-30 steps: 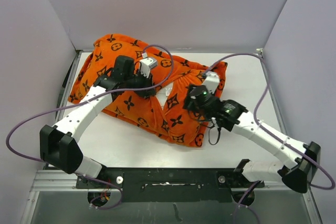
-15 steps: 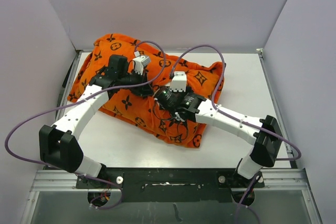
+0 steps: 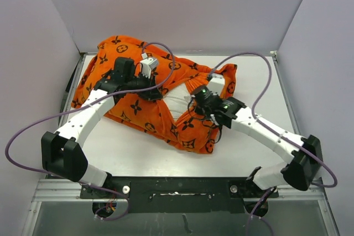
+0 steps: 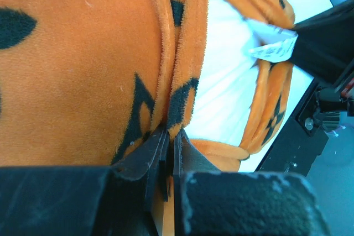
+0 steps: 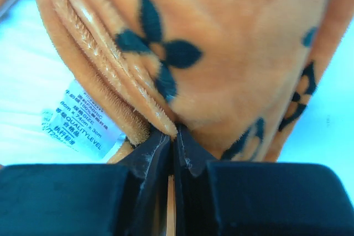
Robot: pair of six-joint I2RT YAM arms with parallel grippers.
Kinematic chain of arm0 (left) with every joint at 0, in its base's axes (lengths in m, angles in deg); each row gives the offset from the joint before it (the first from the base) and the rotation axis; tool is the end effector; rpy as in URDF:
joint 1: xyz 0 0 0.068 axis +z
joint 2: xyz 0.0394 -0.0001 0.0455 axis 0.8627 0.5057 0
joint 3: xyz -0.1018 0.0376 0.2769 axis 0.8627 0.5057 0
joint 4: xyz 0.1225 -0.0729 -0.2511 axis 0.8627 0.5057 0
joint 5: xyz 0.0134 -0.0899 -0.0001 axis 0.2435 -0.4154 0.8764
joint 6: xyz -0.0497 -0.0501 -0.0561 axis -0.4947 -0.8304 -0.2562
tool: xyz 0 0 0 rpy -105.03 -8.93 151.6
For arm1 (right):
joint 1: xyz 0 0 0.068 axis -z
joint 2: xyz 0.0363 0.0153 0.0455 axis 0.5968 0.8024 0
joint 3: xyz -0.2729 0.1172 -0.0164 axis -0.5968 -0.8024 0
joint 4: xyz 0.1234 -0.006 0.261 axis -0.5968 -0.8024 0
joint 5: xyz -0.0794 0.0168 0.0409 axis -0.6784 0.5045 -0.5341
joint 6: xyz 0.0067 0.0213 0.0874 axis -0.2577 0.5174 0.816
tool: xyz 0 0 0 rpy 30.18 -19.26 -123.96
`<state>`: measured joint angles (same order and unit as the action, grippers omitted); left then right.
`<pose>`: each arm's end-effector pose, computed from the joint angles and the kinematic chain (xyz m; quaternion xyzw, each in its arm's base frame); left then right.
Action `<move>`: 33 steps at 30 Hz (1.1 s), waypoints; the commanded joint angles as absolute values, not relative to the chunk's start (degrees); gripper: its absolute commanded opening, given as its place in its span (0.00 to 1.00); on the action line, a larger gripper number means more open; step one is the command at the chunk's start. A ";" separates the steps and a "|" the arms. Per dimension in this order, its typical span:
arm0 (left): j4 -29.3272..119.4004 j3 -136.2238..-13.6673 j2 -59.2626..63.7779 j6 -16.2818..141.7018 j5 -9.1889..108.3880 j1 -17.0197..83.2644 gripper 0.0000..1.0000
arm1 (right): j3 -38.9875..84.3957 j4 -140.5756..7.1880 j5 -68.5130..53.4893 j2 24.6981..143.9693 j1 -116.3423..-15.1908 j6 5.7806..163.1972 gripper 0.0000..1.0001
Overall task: Remove the pillowcase from the pillow
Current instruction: Remove the pillow from the pillowcase.
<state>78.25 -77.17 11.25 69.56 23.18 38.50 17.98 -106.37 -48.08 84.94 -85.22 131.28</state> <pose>0.3357 -0.1788 0.3208 0.2460 0.8426 -0.3528 0.3242 0.2628 0.2317 0.2974 0.1340 0.8991 0.0810 0.4087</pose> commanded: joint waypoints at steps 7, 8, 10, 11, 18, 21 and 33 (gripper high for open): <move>82.67 -78.17 7.90 74.77 24.48 41.71 0.00 | 13.93 -98.33 -33.65 72.80 -63.59 119.84 0.00; 83.20 -78.89 7.48 75.26 23.90 41.65 0.00 | 16.14 -97.31 -31.54 73.69 -62.86 118.16 0.00; 84.25 -81.63 6.84 76.66 22.88 41.54 0.01 | 21.75 -95.35 -26.67 76.21 -62.54 114.15 0.00; 84.73 -83.59 6.49 77.52 22.37 41.53 0.08 | 25.23 -94.30 -23.94 77.60 -62.54 112.49 0.00; 84.73 -101.57 5.07 85.40 19.71 41.94 0.66 | 51.09 -89.19 -4.48 87.07 -63.24 109.89 0.00; 81.35 -106.02 4.35 88.35 18.80 41.94 0.69 | 60.05 -89.28 -0.10 90.39 -65.81 110.08 0.00; 79.52 -110.00 7.33 98.03 12.19 39.10 0.66 | 67.04 -86.06 7.53 91.74 -71.67 111.04 0.00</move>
<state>79.43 -110.50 5.31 91.13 14.84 39.87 61.74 -100.05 2.67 96.27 -72.23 109.88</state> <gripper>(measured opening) 0.667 0.034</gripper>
